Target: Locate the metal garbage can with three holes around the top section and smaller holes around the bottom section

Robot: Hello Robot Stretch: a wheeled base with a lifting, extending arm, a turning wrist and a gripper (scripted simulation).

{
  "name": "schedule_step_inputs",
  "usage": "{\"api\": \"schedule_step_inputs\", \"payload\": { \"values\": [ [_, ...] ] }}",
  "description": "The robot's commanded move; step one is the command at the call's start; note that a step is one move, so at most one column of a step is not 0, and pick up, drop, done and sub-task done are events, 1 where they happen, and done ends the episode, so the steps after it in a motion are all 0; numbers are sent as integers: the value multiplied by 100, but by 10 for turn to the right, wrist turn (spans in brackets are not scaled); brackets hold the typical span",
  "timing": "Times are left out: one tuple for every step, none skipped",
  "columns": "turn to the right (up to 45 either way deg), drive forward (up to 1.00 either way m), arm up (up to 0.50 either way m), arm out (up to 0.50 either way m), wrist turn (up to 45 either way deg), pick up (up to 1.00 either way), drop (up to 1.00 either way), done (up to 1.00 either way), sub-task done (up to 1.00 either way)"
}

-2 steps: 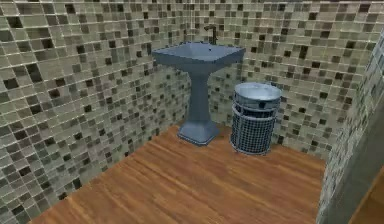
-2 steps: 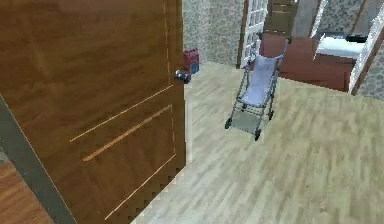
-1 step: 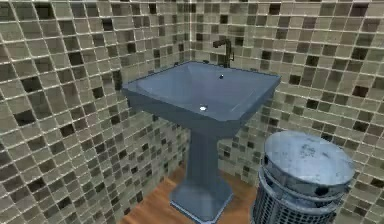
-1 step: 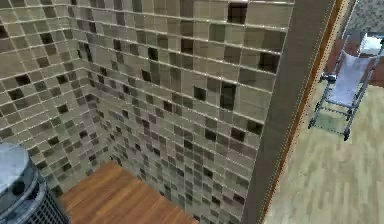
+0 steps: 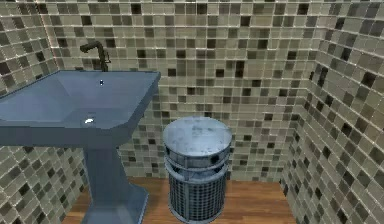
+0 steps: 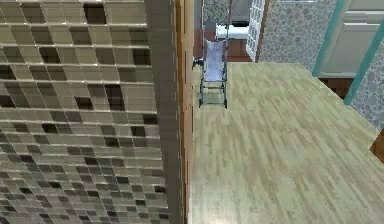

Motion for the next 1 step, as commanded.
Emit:
{"api": "schedule_step_inputs", "payload": {
  "values": [
    [0, 0, 0, 0, 0, 0, 0, 100, 0]
  ]
}}
